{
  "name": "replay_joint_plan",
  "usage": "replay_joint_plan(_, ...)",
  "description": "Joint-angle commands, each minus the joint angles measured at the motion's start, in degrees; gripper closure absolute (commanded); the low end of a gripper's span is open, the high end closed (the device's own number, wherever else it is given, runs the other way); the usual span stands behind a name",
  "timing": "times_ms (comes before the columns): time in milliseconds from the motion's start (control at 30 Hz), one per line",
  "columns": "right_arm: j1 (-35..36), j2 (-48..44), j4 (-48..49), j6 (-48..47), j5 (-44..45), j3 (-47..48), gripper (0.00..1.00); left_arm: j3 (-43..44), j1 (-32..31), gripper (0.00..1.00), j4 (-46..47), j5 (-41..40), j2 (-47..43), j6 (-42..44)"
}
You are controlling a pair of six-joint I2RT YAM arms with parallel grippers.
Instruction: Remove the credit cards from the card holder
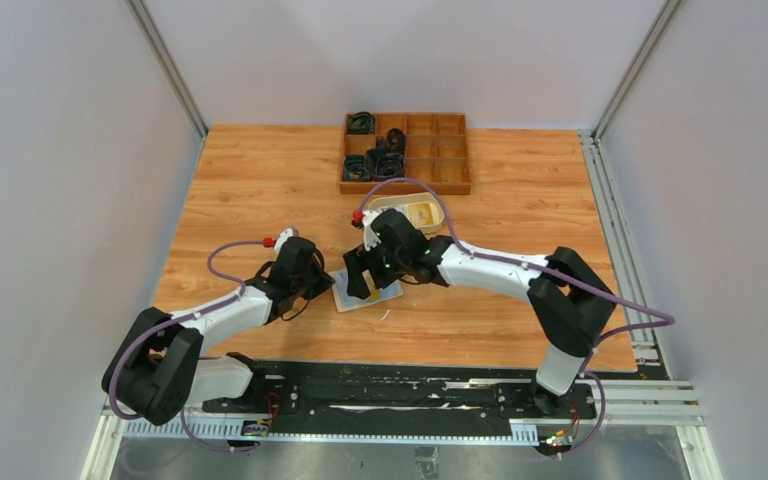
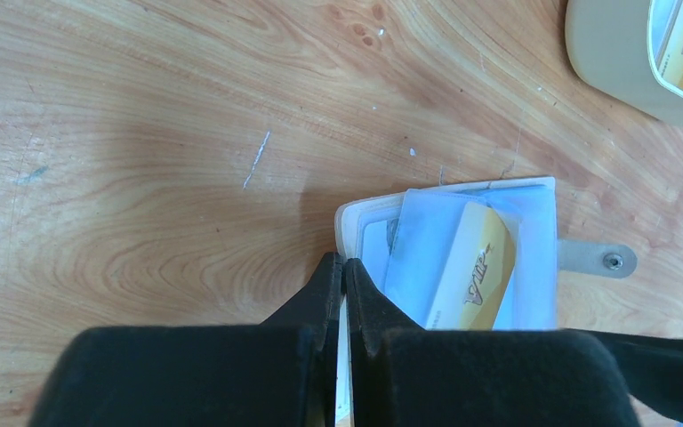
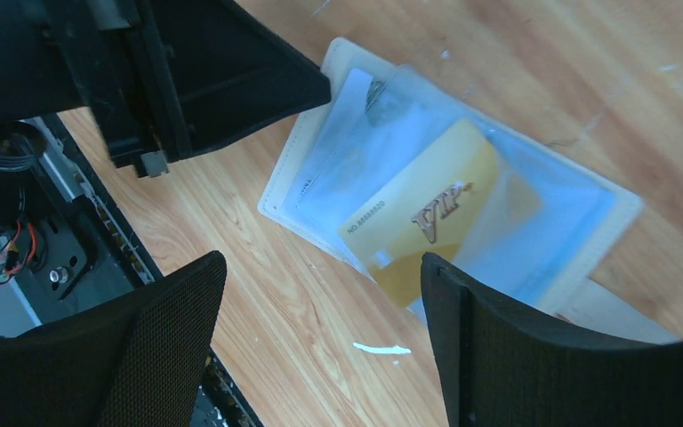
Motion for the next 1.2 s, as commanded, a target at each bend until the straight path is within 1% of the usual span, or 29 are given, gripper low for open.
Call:
replay_joint_plan(0,-0.5,5.0,2.0,3.2,-8.7,2.4,0.17,-0.2,0.1,1.00,-0.9,-1.8,-0.6,1.0)
replay_joint_plan(100,-0.6,7.2,1.1,4.5,-8.5,3.1,0.17,-0.2,0.1,1.00,-0.9,-1.8,-0.7,1.0)
replay_joint_plan(233,-0.8,8.8,-1.8,5.8,-4.2,3.2,0.17,-0.3,0.1,1.00,-0.9,-1.9,-0.8,1.0)
replay_joint_plan(433,-1.0,8.6,-5.9,6.1,3.6,3.1,0.17,-0.3,0.1,1.00,-0.9,-1.8,-0.4,1.0)
replay_joint_plan(733,-0.9,9.7,-9.1,6.6,7.8,4.4,0.17,-0.2,0.1,1.00,-0.9,-1.9,-0.5,1.2)
replay_joint_plan(833,-0.9,10.1,-9.1,7.1,7.4,4.2,0.17,-0.1,0.1,1.00,-0.9,-2.1,-0.5,1.3)
replay_joint_plan(967,-1.0,11.0,-7.2,9.2,4.3,3.4,0.17,0.0,0.1,1.00,-0.9,-2.0,-0.5,1.4)
replay_joint_plan(1167,-2.3,11.1,2.8,16.7,-5.4,-1.3,0.17,-0.2,0.1,1.00,-2.6,-2.3,-0.9,1.4)
